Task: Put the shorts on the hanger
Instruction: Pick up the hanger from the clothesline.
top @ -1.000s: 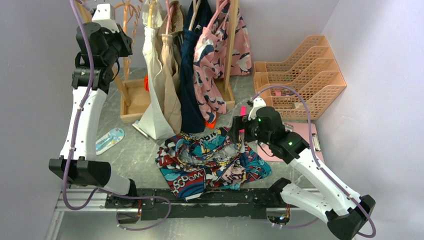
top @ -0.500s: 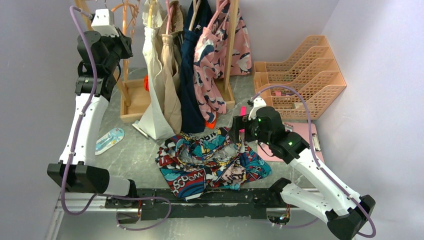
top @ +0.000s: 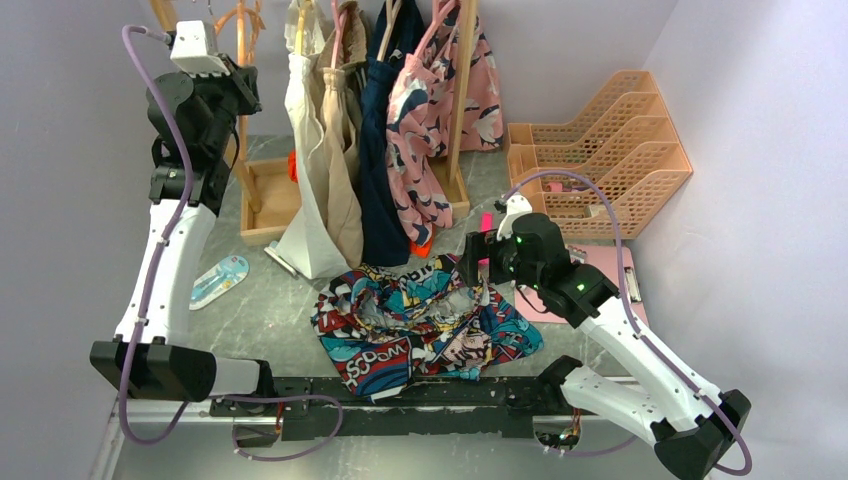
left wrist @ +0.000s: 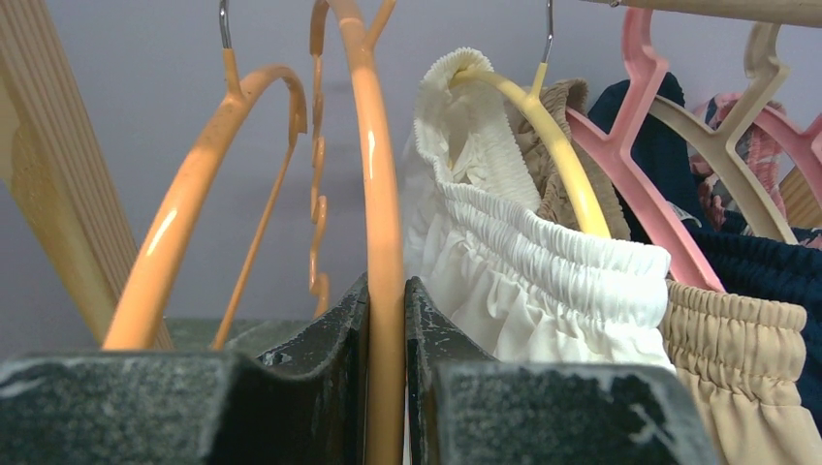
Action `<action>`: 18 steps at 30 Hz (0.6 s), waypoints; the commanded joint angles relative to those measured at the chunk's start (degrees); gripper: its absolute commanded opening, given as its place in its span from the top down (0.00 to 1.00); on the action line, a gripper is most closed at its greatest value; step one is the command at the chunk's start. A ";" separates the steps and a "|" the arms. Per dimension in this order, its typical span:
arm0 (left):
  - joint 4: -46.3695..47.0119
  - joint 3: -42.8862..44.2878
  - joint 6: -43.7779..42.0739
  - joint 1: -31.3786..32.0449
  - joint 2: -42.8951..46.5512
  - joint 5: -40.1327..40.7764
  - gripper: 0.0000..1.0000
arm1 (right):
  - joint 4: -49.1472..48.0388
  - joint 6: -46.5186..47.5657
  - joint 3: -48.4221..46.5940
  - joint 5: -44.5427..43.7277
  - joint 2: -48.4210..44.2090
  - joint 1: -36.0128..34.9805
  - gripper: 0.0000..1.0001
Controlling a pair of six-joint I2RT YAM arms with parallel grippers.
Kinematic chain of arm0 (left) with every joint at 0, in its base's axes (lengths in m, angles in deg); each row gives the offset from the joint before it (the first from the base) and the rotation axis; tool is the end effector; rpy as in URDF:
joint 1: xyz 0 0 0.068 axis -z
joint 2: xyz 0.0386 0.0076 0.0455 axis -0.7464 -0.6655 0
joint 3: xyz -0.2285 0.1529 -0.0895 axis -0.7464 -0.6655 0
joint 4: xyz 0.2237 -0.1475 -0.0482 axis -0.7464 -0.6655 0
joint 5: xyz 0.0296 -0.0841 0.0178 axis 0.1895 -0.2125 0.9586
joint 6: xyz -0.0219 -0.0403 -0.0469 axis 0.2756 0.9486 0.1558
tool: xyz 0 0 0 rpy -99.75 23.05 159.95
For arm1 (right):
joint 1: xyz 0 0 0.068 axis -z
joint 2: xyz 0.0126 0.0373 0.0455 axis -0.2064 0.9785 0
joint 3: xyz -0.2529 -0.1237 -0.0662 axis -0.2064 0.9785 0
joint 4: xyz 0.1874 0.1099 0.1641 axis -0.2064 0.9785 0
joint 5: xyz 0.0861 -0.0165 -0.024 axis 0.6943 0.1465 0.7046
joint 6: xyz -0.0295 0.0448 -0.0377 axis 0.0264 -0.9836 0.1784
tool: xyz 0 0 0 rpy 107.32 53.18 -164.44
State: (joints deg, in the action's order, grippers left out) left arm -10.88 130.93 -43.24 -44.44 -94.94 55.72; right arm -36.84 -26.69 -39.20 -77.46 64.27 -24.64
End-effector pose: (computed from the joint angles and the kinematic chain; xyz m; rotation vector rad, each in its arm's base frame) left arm 0.3150 -0.0221 0.5183 -0.0538 1.4234 -0.2051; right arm 0.1640 0.1193 0.3228 -0.3343 2.1731 0.5075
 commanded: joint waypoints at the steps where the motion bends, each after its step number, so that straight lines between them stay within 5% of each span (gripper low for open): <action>1: 6.33 0.30 0.80 -0.41 2.50 -0.28 0.93 | -0.44 0.66 -0.04 -0.26 -0.41 0.00 0.02; 18: -1.92 -8.63 6.22 -0.41 18.35 -1.13 0.93 | -1.37 0.04 1.28 0.73 -2.70 0.12 0.02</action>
State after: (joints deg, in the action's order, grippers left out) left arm -13.09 123.85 -39.37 -44.44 -82.59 55.52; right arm -36.88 -26.67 -39.16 -77.42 62.87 -24.64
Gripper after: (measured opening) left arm 0.180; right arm 0.981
